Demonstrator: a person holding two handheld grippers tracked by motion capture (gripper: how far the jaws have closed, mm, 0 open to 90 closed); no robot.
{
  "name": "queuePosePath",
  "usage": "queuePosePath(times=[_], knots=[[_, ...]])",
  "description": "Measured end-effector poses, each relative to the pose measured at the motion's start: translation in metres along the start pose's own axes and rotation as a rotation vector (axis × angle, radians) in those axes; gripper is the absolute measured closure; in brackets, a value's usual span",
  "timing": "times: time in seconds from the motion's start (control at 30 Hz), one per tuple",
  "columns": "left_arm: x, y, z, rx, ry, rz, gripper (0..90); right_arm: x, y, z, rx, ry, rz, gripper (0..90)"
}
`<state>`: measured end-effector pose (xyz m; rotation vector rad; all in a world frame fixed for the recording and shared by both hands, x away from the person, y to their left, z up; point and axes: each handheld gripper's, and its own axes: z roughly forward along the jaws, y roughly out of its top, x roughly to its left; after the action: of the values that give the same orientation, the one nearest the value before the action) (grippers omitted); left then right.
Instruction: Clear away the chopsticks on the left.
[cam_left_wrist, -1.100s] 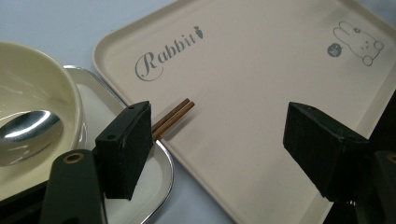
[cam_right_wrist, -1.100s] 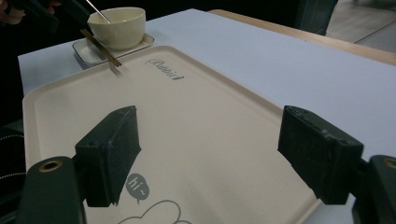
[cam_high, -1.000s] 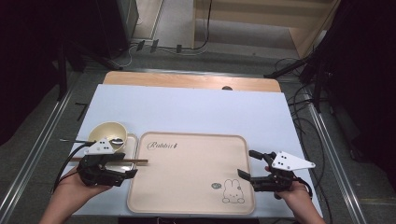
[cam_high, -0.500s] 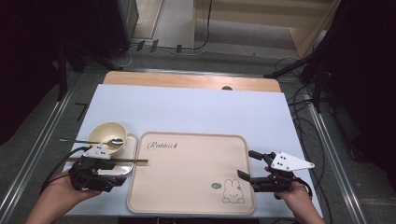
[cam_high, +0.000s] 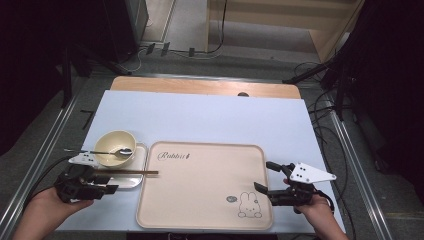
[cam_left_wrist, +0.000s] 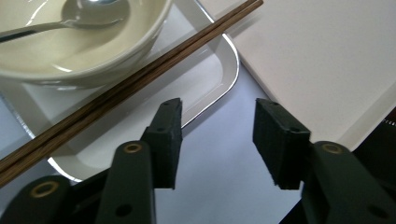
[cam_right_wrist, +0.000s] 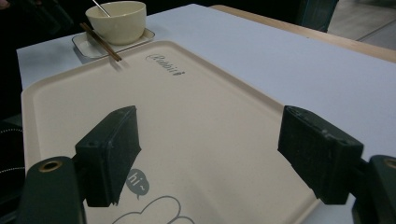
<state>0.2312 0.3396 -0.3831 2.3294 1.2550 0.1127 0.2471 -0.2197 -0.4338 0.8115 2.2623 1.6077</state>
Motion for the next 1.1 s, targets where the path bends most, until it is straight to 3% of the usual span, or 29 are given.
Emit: queuePosePath(times=[0.17, 0.27, 0.37, 0.43, 0.53, 0.77, 0.93, 1.1], knots=[[0.006, -0.005, -0.004, -0.009, 0.023, -0.017, 67.1, 0.0, 0.0, 0.001, 0.002, 0.001, -0.002, 20.8], [0.012, -0.009, -0.004, 0.002, 0.061, -0.028, 81.7, 0.0, 0.001, 0.002, 0.003, 0.007, -0.003, 20.8], [0.022, -0.012, -0.006, -0.003, 0.057, -0.09, 90.0, 0.0, 0.002, 0.004, 0.003, 0.014, -0.012, 20.8], [0.03, -0.013, -0.01, -0.022, 0.062, -0.146, 90.0, 0.0, 0.002, 0.005, 0.006, 0.015, -0.009, 20.8], [0.033, -0.011, -0.012, -0.012, 0.095, -0.166, 90.0, 0.0, 0.002, 0.005, 0.003, 0.015, -0.008, 20.8], [0.05, 0.0, -0.011, -0.037, 0.112, -0.273, 90.0, 0.0, 0.002, 0.006, 0.007, 0.011, -0.005, 20.8], [0.052, 0.004, -0.002, 0.014, 0.18, -0.298, 90.0, -0.001, 0.001, 0.005, 0.006, 0.009, -0.004, 20.8], [0.054, 0.0, 0.004, 0.003, 0.204, -0.322, 90.0, 0.0, 0.001, 0.006, 0.006, 0.01, -0.005, 20.8]])
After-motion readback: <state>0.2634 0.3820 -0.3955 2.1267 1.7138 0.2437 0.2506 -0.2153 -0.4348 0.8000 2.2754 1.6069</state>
